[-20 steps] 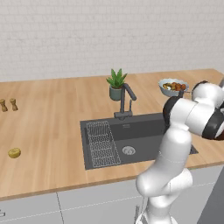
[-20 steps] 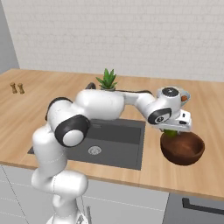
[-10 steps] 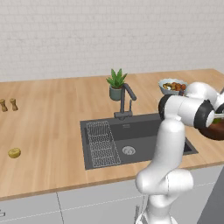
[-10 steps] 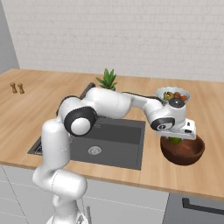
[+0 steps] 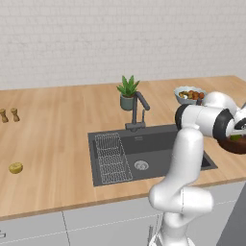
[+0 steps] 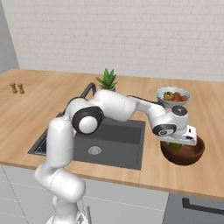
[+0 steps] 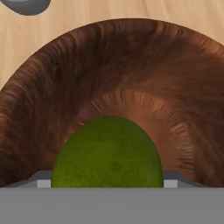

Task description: Pick the lime from the sink and place it in the bowl. Then pick the bowl and place it in the microwave. Then close the microwave door and press the start button.

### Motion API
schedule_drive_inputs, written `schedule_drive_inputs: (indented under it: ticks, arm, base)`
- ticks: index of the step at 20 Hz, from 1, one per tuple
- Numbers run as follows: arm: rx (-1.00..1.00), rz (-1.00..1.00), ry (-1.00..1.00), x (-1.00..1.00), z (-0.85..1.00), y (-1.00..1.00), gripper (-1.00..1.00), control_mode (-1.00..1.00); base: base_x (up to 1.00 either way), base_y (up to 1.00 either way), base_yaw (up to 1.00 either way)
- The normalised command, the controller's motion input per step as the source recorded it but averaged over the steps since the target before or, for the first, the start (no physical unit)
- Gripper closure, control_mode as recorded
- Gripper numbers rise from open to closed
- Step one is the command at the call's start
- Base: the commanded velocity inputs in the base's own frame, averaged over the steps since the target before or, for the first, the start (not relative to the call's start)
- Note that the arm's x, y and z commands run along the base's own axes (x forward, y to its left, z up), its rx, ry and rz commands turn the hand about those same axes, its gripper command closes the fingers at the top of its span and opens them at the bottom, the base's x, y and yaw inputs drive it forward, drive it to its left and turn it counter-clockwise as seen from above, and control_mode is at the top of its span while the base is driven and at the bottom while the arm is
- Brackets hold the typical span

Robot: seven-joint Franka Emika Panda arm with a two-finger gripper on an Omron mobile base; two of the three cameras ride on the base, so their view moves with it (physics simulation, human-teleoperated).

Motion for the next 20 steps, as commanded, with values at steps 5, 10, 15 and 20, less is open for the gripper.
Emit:
schedule_drive_inputs:
  ticks: [5,10,15,20]
  arm:
    - [0.0,0.0,0.0,0.17,-0.23,0.0,1.0,-1.0]
    - [0.0,0.0,0.0,0.14,-0.21,0.0,1.0,-1.0]
    - [0.0,0.0,0.0,0.15,-0.22,0.0,-1.0,-1.0]
    - [0.0,0.0,0.0,0.15,-0.17,0.0,-1.0,-1.0]
  base:
    - [0.0,0.0,0.0]
    - [0.0,0.0,0.0]
    - [0.0,0.0,0.0]
    - [0.0,0.0,0.0]
